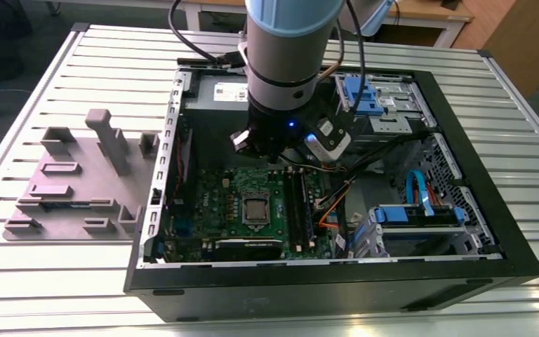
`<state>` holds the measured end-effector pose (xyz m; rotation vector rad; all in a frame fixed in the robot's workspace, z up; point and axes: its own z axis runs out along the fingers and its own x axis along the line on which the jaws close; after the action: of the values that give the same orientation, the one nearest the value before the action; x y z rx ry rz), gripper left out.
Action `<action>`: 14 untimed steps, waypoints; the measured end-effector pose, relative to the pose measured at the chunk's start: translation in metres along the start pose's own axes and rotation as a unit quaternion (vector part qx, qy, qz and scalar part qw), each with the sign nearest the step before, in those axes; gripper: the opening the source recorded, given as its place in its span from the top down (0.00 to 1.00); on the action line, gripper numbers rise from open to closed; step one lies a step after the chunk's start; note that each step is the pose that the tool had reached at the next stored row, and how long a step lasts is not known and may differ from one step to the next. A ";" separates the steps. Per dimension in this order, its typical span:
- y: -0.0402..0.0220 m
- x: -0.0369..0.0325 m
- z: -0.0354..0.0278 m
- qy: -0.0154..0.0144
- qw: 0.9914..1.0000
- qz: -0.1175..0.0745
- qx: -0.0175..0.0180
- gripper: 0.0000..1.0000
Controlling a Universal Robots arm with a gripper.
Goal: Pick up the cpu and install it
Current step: 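Install the first cpu locking lever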
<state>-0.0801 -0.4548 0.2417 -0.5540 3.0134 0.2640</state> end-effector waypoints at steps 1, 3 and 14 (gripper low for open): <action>0.0000 0.0000 0.0000 0.001 1.000 0.000 0.003 0.89; -0.0001 0.0000 0.0001 0.003 1.000 0.000 0.007 0.89; -0.0069 0.0026 -0.0014 0.018 0.999 0.003 0.027 0.89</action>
<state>-0.0801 -0.4623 0.2417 -0.5514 3.0459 0.1729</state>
